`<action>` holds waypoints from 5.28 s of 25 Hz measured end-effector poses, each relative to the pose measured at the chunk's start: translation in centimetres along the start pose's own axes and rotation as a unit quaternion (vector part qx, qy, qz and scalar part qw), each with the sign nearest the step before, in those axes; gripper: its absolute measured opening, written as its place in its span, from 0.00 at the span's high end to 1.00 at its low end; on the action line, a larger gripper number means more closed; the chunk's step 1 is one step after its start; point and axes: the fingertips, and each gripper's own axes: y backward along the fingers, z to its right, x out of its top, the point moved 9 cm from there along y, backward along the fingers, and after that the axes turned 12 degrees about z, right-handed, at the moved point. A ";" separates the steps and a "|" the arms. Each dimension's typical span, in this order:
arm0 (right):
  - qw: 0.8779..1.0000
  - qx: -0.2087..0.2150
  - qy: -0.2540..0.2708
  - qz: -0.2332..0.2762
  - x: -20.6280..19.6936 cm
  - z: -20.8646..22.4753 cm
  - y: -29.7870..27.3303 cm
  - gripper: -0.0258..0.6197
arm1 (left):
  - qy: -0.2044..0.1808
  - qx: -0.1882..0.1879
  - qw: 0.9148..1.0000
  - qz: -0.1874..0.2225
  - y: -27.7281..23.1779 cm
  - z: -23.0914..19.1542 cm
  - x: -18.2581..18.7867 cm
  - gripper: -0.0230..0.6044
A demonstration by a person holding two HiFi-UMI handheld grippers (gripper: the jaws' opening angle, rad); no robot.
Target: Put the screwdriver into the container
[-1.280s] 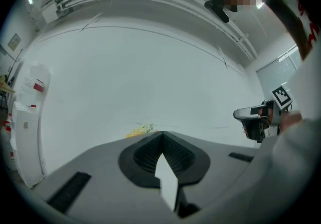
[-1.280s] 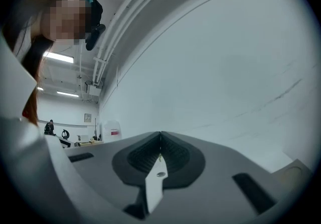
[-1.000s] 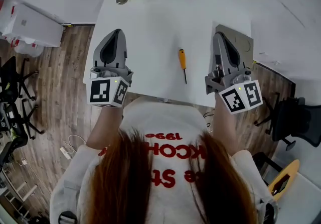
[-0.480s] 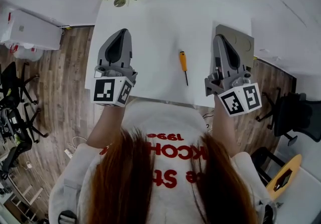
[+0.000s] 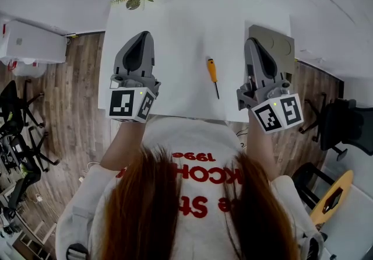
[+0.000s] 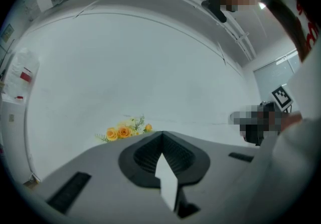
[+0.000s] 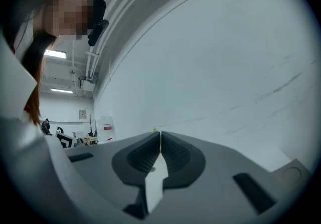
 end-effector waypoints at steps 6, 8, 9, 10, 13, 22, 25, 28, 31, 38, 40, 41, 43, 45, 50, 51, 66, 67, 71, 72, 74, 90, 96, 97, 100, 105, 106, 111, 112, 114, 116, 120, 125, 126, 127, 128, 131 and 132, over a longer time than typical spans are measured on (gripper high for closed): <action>1.000 -0.010 0.003 -0.001 0.1 1.2 -0.3 0.95 | 0.003 -0.008 1.000 0.000 -1.1 0.0 -0.4 0.95; 1.000 -0.010 0.003 -0.004 0.0 1.3 -0.5 0.95 | 0.003 -0.010 1.000 -0.001 -1.4 0.0 -0.5 0.95; 1.000 -0.010 0.004 -0.005 0.0 1.3 -0.6 0.95 | 0.003 -0.011 1.000 -0.002 -1.5 0.0 -0.5 0.95; 1.000 -0.010 0.003 -0.005 -0.1 1.3 -0.6 0.95 | 0.003 -0.011 1.000 -0.002 -1.5 0.0 -0.6 0.95; 1.000 -0.012 0.001 -0.008 -0.4 1.6 -0.7 0.95 | 0.005 -0.011 1.000 -0.007 -1.7 -0.2 -1.1 0.95; 1.000 -0.017 0.000 -0.017 -0.8 2.2 -0.8 0.95 | 0.006 -0.015 1.000 -0.017 -2.2 0.1 -1.7 0.95; 0.999 -0.016 0.001 -0.041 -1.8 2.4 -0.9 0.95 | 0.009 -0.015 1.000 -0.023 -2.3 0.0 -2.1 0.95; 0.997 -0.017 -0.004 -0.079 -3.6 2.9 -0.7 0.95 | 0.019 -0.013 0.999 -0.031 -2.2 0.1 -2.9 0.95; 0.993 -0.025 -0.003 -0.119 -5.9 3.5 -0.3 0.95 | 0.019 -0.012 0.999 -0.044 -2.1 0.4 -3.8 0.95; 0.982 -0.046 -0.008 -0.184 -10.3 4.5 0.9 0.88 | 0.017 -0.014 0.997 -0.069 -1.7 0.6 -5.5 0.95; 0.977 -0.048 -0.009 -0.206 -11.7 4.5 1.1 0.86 | 0.018 -0.013 0.997 -0.076 -1.4 0.6 -5.8 0.95; 0.975 -0.049 -0.009 -0.217 -12.4 4.5 1.3 0.84 | 0.018 -0.013 0.997 -0.079 -1.2 0.6 -6.0 0.95; 0.971 -0.051 -0.011 -0.235 -13.7 4.6 1.6 0.82 | 0.019 -0.014 0.996 -0.085 -0.9 0.9 -6.3 0.95; 0.968 -0.055 -0.013 -0.246 -15.1 4.6 2.2 0.81 | 0.019 -0.014 0.995 -0.093 -0.5 1.0 -6.6 0.95; 0.959 -0.063 -0.020 -0.276 -18.5 4.3 3.2 0.79 | 0.025 -0.016 0.994 -0.107 0.1 1.1 -7.2 0.95; 0.956 -0.062 -0.019 -0.285 -19.1 4.1 3.3 0.78 | 0.025 -0.018 0.994 -0.109 0.2 1.2 -7.2 0.95; 0.920 -0.044 0.046 -0.386 -24.7 3.1 3.8 0.71 | 0.025 -0.027 0.991 -0.129 0.6 1.8 -8.2 0.95; 0.919 -0.041 0.046 -0.390 -24.8 3.1 3.7 0.72 | 0.024 -0.028 0.991 -0.130 0.5 1.8 -8.2 0.95; 0.913 -0.041 0.044 -0.404 -25.0 2.9 3.3 0.76 | 0.023 -0.026 0.992 -0.125 0.5 1.8 -8.0 0.95; 0.914 -0.041 0.039 -0.402 -24.8 2.9 3.3 0.76 | 0.022 -0.026 0.992 -0.123 0.5 1.8 -7.8 0.95; 0.920 -0.041 0.030 -0.389 -24.3 2.8 3.2 0.77 | 0.021 -0.026 0.992 -0.119 0.4 1.7 -7.5 0.95; 0.981 -0.004 0.058 -0.187 -16.1 0.9 -0.3 0.79 | 0.006 -0.033 0.998 -0.061 -1.1 0.9 -4.0 0.95; 0.992 -0.006 0.069 -0.105 -11.4 0.3 -1.6 0.79 | -0.001 -0.034 0.999 -0.030 -2.0 0.8 -2.3 0.95; 0.993 -0.007 0.071 -0.092 -10.5 0.1 -1.7 0.79 | -0.002 -0.034 0.999 -0.025 -2.1 0.8 -2.0 0.95; 0.995 0.002 0.082 -0.060 -8.0 -0.5 -2.0 0.79 | -0.004 -0.036 0.999 -0.012 -2.2 1.0 -0.9 0.95; 0.994 0.021 0.100 -0.026 -4.9 -1.3 -2.3 0.79 | -0.005 -0.035 0.999 0.001 -2.6 1.3 0.5 0.95; 0.994 0.023 0.104 -0.018 -4.4 -1.5 -2.3 0.79 | -0.007 -0.035 0.999 0.003 -2.6 1.4 0.7 0.95; 0.993 0.031 0.114 0.008 -2.3 -2.4 -2.1 0.79 | -0.014 -0.039 0.999 0.008 -2.8 1.6 1.4 0.95; 0.993 0.031 0.114 0.011 -2.0 -2.5 -2.0 0.79 | -0.014 -0.040 0.999 0.008 -2.9 1.6 1.4 0.95; 0.993 0.028 0.115 0.016 -1.3 -2.6 -1.7 0.79 | -0.016 -0.044 0.999 0.007 -3.0 1.7 1.3 0.95; 0.993 0.019 0.117 0.020 -0.7 -2.5 -1.3 0.79 | -0.017 -0.051 0.999 0.006 -3.3 2.0 1.1 0.95; 0.992 -0.020 0.124 0.023 0.2 -2.4 0.5 0.79 | -0.005 -0.082 0.997 0.001 -4.1 2.9 0.6 0.95; 0.988 -0.077 0.134 0.022 1.3 -1.2 3.4 0.79 | 0.016 -0.136 0.991 -0.008 -5.9 5.6 -0.6 0.95; 0.986 -0.089 0.136 0.023 1.5 -0.9 4.0 0.79 | 0.020 -0.145 0.989 -0.009 -6.3 6.2 -0.9 0.95; 0.985 -0.101 0.139 0.023 1.7 -0.8 4.6 0.79 | 0.024 -0.154 0.988 -0.010 -6.5 6.7 -1.1 0.95; 0.983 -0.113 0.141 0.024 1.9 -0.7 5.2 0.79 | 0.029 -0.164 0.986 -0.012 -6.8 7.2 -1.3 0.95; 0.978 -0.148 0.145 0.026 2.4 -0.4 7.0 0.79 | 0.041 -0.192 0.980 -0.015 -7.4 8.7 -1.8 0.95; 0.976 -0.159 0.145 0.027 2.5 -0.3 7.6 0.79 | 0.045 -0.201 0.978 -0.017 -7.5 9.2 -2.0 0.95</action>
